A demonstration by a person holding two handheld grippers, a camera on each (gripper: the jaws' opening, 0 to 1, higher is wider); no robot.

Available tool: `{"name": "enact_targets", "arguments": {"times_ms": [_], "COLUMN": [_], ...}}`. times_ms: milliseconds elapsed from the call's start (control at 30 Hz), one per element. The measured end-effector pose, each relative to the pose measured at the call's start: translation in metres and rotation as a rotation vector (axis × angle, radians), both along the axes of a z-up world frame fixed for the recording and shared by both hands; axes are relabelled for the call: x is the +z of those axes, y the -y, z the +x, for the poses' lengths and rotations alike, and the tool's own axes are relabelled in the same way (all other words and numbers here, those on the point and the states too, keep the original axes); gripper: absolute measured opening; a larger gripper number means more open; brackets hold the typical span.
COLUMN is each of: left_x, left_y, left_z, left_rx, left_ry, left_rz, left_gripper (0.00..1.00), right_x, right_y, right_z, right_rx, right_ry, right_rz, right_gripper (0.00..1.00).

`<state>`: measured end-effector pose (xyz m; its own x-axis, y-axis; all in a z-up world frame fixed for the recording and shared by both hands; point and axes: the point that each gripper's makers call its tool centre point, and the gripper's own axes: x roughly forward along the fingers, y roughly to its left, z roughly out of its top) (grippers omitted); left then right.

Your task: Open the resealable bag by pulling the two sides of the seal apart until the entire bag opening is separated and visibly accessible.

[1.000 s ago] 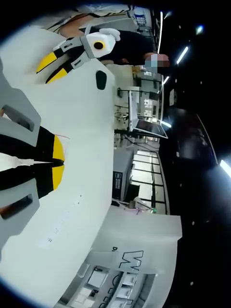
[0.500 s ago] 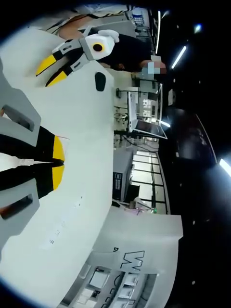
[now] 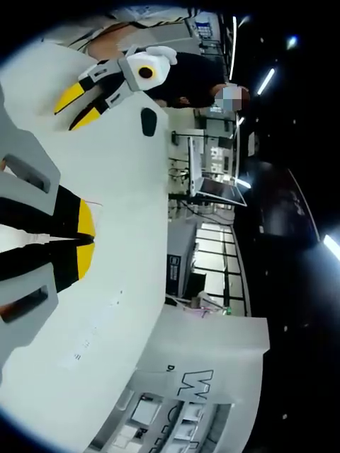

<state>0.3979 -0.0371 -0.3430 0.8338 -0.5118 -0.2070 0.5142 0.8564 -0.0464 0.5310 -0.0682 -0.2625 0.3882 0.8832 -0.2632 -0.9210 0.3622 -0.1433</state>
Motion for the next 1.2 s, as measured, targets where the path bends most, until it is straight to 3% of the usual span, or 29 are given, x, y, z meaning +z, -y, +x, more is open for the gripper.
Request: {"name": "enact_targets", "arguments": {"times_ms": [533,667,1200], "left_x": [0.000,0.000,0.000], "left_y": [0.000,0.001,0.000], "left_z": [-0.001,-0.001,0.000], "left_rx": [-0.003,-0.002,0.001], "left_ry": [-0.002,-0.003,-0.003], "left_rz": [0.003,0.005,0.005], "left_gripper": [0.22,0.22,0.22], "right_x": [0.001,0.006,0.001], "right_y": [0.000,0.000,0.009], "right_z": [-0.012,-0.015,-0.027], "right_rx": [0.025,0.034,0.024], "right_ry": [0.022,0.011,-0.012], "right_rz": [-0.009,0.028,0.014], "right_gripper": [0.00,0.03,0.04]}}
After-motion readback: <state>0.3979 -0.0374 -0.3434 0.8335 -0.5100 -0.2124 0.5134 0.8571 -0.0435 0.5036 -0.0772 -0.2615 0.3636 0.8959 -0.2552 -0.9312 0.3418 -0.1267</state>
